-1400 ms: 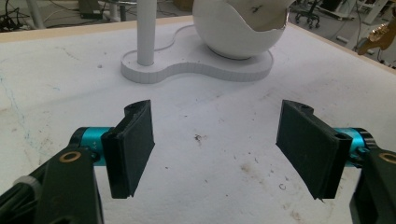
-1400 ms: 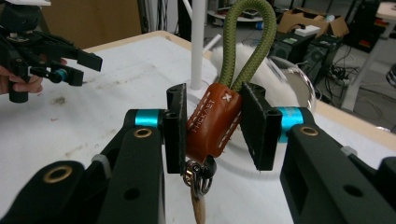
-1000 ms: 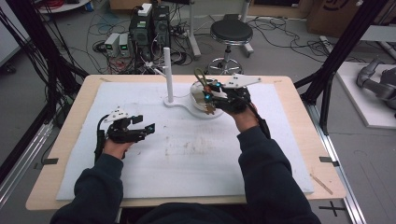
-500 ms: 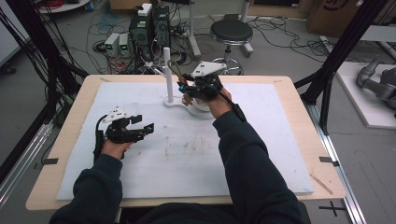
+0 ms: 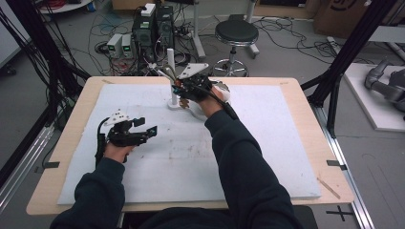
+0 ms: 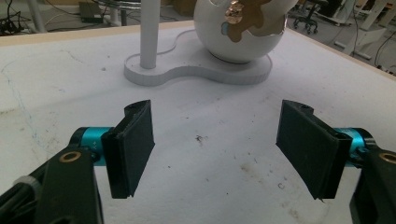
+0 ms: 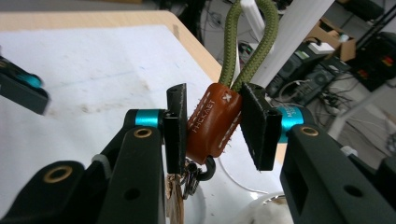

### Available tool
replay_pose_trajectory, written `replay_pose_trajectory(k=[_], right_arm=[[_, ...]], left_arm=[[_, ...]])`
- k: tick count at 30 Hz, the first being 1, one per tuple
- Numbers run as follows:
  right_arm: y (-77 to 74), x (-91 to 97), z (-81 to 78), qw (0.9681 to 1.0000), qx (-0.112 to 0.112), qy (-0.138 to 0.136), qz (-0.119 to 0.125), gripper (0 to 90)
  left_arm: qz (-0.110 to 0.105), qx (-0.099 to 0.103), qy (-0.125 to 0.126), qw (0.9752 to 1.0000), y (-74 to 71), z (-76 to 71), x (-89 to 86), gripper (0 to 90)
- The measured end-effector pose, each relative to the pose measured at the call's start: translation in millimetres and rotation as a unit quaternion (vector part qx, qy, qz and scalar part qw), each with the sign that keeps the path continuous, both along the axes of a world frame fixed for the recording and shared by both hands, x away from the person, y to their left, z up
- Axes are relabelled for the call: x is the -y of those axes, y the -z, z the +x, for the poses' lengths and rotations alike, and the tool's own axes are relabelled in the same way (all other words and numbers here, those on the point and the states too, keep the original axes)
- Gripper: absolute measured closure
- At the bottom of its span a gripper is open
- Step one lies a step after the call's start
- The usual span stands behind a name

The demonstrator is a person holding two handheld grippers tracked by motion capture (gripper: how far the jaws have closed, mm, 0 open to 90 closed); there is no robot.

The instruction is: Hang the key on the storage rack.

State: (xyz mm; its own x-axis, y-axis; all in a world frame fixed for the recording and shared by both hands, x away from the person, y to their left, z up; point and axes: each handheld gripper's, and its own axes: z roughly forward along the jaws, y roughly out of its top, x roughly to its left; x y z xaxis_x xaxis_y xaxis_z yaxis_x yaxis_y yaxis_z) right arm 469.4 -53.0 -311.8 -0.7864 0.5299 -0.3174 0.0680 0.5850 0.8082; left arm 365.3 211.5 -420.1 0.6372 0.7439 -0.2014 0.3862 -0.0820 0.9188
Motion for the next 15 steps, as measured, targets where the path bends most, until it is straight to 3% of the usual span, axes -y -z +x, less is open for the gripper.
replay_pose_trajectory(k=[4, 8, 13, 14, 15], right_arm=[[4.6, -4.5, 5.7, 0.9995, 0.001, 0.023, -0.019, 64.2], [6.5, -4.1, 7.1, 0.9995, 0.001, 0.027, -0.017, 57.0], [-0.6, 9.1, 0.7, 0.9996, 0.003, 0.025, 0.013, 46.6], [-3.6, 15.4, -1.1, 0.9994, 0.0, 0.026, 0.023, 45.3], [-7.5, 27.1, -4.1, 0.9987, -0.018, 0.023, 0.043, 43.2]], left_arm=[[0.0, 0.0, 0.0, 1.0, 0.0, 0.1, 0.1, 27.3], [-0.007, 0.002, -0.003, 1.0, -0.4, -0.2, -0.6, 27.3], [-0.011, 0.002, -0.002, 0.9999, -0.2, 0.0, -0.8, 27.3], [-0.01, 0.003, -0.001, 0.9999, -0.3, -0.1, -0.9, 27.3], [-0.009, 0.003, -0.001, 1.0, -0.4, -0.3, -1.3, 27.3]])
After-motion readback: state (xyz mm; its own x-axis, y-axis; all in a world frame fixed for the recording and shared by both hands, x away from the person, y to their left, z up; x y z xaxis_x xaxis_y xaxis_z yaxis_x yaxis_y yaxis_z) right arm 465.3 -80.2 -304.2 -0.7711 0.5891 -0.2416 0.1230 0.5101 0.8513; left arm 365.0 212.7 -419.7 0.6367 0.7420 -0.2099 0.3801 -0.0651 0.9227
